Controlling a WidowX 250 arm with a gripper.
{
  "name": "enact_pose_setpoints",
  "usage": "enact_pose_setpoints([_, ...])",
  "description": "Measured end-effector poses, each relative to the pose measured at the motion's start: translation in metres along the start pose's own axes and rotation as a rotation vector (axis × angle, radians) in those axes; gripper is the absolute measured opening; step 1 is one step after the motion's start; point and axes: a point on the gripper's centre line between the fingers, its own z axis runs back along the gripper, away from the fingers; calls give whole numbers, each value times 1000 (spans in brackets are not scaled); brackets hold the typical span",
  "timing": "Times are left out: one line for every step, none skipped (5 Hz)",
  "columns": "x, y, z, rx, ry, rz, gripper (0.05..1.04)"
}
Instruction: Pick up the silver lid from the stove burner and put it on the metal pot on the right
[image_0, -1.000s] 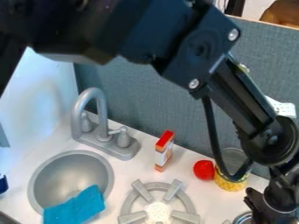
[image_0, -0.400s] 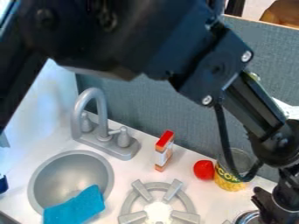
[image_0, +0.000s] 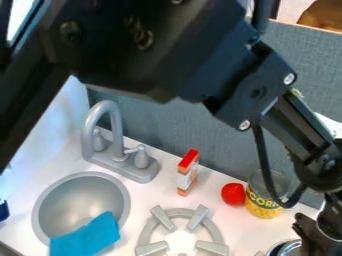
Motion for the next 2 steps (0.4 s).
enact_pose_setpoints([0,0,0,2,1,-1,322])
enact_pose_setpoints([-4,2,0,9,-2,-6,322])
